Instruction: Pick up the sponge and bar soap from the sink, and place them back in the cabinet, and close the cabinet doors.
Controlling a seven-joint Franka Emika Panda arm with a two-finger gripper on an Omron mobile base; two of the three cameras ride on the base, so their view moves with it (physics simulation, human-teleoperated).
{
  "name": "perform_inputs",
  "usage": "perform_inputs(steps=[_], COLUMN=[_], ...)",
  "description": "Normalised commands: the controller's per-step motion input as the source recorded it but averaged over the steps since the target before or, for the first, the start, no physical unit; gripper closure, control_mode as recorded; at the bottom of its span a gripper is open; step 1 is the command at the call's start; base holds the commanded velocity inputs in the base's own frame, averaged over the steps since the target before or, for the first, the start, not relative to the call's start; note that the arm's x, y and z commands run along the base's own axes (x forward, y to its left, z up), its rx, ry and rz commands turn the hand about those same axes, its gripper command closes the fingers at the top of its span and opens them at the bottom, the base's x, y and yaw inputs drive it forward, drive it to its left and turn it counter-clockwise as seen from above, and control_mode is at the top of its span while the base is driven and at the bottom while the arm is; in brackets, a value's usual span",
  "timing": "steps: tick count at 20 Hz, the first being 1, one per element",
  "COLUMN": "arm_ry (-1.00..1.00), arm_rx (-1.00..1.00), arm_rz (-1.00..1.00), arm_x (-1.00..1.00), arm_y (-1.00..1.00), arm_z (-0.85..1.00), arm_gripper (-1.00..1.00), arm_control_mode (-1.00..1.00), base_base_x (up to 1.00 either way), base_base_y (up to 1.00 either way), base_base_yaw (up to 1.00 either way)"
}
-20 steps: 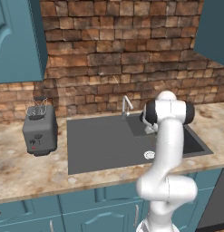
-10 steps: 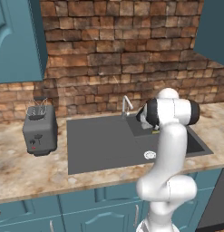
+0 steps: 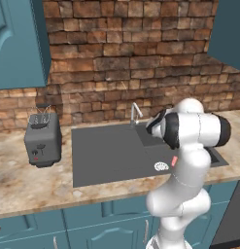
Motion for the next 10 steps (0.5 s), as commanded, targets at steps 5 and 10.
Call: perform_inputs(steps=[5,10], arm_ry=[-0.06,-0.06], arm_rx=[0.00,0.00], arm_rz=[-0.02,-0.01], arm_x=[-0.75,-0.45], arm_y=[0.18,0.16], arm_z=[0.38,0.51], arm_gripper=[1.00,1.00], arm_control_mode=[-1.00,-1.00], base_base_x=[0.00,0.00], base_base_y=[0.00,0.00], base_base_yaw=[0.00,0.00])
